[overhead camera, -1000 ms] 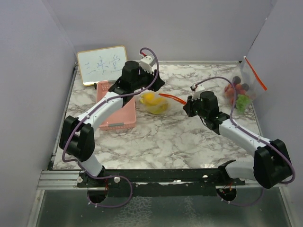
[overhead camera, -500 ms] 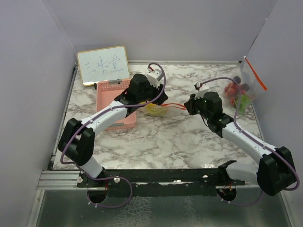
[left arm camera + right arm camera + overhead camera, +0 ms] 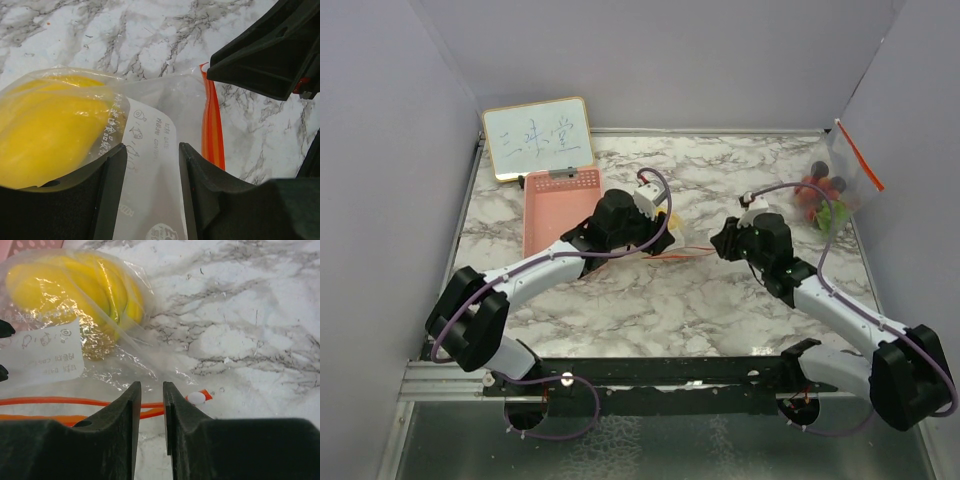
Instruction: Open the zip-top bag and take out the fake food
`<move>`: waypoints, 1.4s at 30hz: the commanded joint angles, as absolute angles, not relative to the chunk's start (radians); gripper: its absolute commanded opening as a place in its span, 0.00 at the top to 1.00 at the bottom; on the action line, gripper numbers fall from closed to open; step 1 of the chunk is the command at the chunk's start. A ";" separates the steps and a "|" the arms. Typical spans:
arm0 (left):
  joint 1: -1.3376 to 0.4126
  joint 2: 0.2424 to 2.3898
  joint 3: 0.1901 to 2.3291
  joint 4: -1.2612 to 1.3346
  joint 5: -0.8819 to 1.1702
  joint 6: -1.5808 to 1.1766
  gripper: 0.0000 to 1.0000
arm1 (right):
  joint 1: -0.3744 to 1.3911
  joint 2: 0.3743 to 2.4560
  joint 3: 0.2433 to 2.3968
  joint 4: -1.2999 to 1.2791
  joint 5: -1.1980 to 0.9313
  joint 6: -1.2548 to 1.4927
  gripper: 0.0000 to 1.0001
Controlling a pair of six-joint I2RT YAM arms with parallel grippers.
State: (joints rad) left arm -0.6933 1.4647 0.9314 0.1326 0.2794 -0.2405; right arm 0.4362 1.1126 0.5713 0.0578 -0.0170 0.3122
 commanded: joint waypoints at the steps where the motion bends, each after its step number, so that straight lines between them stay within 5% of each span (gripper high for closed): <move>1: -0.725 1.434 0.884 0.189 0.256 -0.250 0.51 | 0.429 1.029 0.490 0.095 -0.045 0.397 0.75; 7: -0.727 1.433 0.868 0.206 0.220 -0.255 0.51 | 0.430 0.895 0.427 0.049 -0.084 0.548 0.77; 13: -0.727 1.426 0.883 0.206 0.184 -0.257 0.49 | 0.430 0.745 0.386 0.011 -0.141 0.697 0.56; 20: -0.727 1.371 0.870 0.230 0.137 -0.266 0.15 | 0.430 0.667 0.268 0.101 -0.340 0.829 0.52; 24: -0.729 1.364 0.872 0.236 0.123 -0.262 0.06 | 0.429 0.647 0.173 0.146 -0.320 0.873 0.49; 42: -0.752 1.370 0.864 0.239 0.097 -0.240 0.04 | 0.431 0.993 0.123 0.524 -0.372 0.931 0.44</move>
